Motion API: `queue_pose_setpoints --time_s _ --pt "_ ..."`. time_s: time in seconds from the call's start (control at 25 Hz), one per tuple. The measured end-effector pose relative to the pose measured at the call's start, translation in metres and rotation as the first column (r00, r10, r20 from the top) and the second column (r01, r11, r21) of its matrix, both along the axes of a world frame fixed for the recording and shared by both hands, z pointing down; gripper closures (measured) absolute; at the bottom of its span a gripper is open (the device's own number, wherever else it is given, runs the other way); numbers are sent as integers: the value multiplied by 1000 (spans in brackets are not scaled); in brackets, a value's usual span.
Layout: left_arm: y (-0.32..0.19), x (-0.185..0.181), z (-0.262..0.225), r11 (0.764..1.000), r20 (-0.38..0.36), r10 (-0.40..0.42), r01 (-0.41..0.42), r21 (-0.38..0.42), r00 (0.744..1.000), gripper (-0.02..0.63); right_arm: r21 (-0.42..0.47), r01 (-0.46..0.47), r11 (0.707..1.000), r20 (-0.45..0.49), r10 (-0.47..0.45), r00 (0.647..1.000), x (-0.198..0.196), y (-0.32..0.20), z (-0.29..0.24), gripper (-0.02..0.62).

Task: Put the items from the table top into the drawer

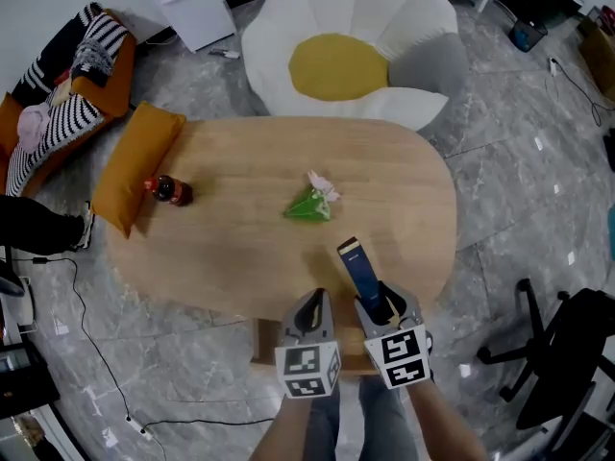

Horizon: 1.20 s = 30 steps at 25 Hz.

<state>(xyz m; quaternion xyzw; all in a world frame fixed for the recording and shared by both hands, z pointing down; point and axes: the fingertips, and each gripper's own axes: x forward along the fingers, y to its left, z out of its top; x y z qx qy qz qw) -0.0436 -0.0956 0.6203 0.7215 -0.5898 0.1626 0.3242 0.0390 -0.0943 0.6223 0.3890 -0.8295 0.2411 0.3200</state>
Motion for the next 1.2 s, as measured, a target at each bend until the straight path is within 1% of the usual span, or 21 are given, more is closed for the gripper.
queue_pose_setpoints --time_s 0.16,0.4,0.52,0.68,0.88,1.08,1.2 --pt "14 -3 -1 998 -7 -54 54 -8 998 594 -13 50 999 6 -50 999 -3 16 0 399" --pt "33 -2 -3 996 7 -90 90 1 996 594 -1 109 994 52 -109 993 -10 33 -7 399" --pt "43 0 -2 994 6 -109 109 1 994 594 -6 138 990 54 -137 989 -12 43 -5 399" --pt "59 6 4 993 9 -118 118 -14 993 594 -16 200 980 47 -199 979 -13 62 2 399" --pt "81 11 12 990 9 -135 135 -33 991 594 -49 244 969 49 -242 969 -11 89 11 399" --pt "96 16 26 987 11 -148 149 -55 989 594 -70 306 949 32 -305 952 -12 113 24 399" --pt "104 18 34 985 7 -159 159 -70 987 594 -87 320 943 30 -319 947 -12 125 32 399"
